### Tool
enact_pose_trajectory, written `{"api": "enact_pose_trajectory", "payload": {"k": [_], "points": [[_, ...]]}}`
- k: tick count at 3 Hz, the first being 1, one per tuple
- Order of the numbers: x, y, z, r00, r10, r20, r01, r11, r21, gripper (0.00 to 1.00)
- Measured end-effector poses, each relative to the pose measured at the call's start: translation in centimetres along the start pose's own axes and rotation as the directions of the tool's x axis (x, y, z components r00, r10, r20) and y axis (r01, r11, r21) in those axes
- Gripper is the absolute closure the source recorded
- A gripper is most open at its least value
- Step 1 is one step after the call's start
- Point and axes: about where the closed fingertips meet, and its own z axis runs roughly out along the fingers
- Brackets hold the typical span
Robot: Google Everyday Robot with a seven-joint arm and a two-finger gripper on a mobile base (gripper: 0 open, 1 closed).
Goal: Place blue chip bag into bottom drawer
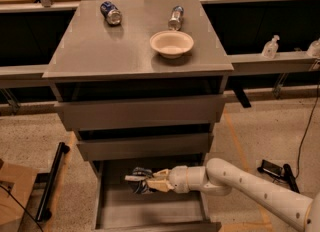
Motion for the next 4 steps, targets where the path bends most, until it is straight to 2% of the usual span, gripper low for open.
{"api": "enact_pose_trajectory", "payload": {"k": [1, 2, 3, 4], "points": [[3.1, -7.1, -1.7, 0.998, 0.055, 0.009, -0.056, 0.9934, 0.100, 1.00], [8.6, -11.7, -1.6, 0.983, 0.183, -0.011, -0.180, 0.9729, 0.146, 1.00], [14.3, -13.6, 0.6, 0.951, 0.308, -0.011, -0.303, 0.9414, 0.149, 1.00], [19.1, -13.3, 3.5, 0.915, 0.402, -0.019, -0.398, 0.9100, 0.117, 1.00]]}}
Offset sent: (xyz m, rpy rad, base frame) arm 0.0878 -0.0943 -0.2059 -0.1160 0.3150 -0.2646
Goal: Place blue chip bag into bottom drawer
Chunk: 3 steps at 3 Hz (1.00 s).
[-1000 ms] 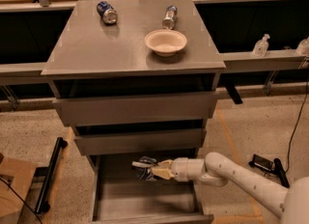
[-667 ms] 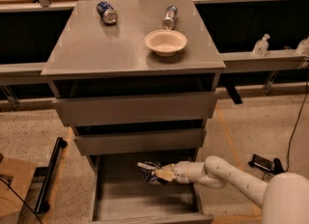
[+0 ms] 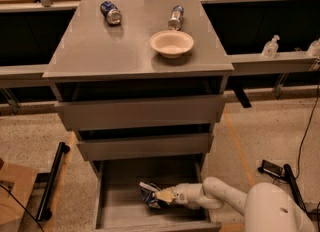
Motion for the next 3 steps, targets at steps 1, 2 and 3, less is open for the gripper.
{"api": "enact_pose_trajectory", "payload": {"k": [1, 2, 3], "points": [[5.1, 1.6, 3.2, 0.997, 0.082, -0.004, -0.082, 0.9948, -0.060, 0.74], [7.7, 3.9, 3.9, 0.994, 0.113, -0.001, -0.113, 0.9899, -0.086, 0.50], [6.5, 6.6, 2.5, 0.999, 0.046, 0.025, -0.044, 0.9968, -0.067, 0.27]]}}
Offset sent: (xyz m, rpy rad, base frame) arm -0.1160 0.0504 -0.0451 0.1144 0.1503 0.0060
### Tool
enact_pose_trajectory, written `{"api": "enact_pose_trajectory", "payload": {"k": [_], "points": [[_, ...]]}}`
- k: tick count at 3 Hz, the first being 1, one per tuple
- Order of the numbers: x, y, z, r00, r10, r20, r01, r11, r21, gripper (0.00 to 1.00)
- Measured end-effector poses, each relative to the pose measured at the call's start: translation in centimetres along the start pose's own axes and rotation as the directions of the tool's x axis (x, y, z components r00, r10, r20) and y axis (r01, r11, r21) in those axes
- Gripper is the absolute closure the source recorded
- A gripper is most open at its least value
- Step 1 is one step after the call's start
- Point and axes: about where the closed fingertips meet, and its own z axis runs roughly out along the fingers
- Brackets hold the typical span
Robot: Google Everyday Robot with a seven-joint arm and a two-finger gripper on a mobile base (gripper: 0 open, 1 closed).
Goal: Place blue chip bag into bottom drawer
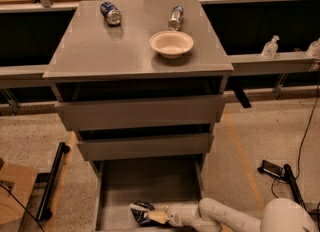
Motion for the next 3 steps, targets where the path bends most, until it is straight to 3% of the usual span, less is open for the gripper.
{"api": "enact_pose_trajectory", "payload": {"k": [1, 2, 3], "points": [[-3.8, 3.8, -1.7, 0.992, -0.124, 0.003, 0.124, 0.9918, 0.030, 0.05], [-8.7, 7.0, -3.3, 0.963, -0.270, -0.012, 0.270, 0.9612, 0.055, 0.00], [-9.7, 7.2, -3.6, 0.958, -0.288, -0.016, 0.288, 0.9558, 0.059, 0.00]]}}
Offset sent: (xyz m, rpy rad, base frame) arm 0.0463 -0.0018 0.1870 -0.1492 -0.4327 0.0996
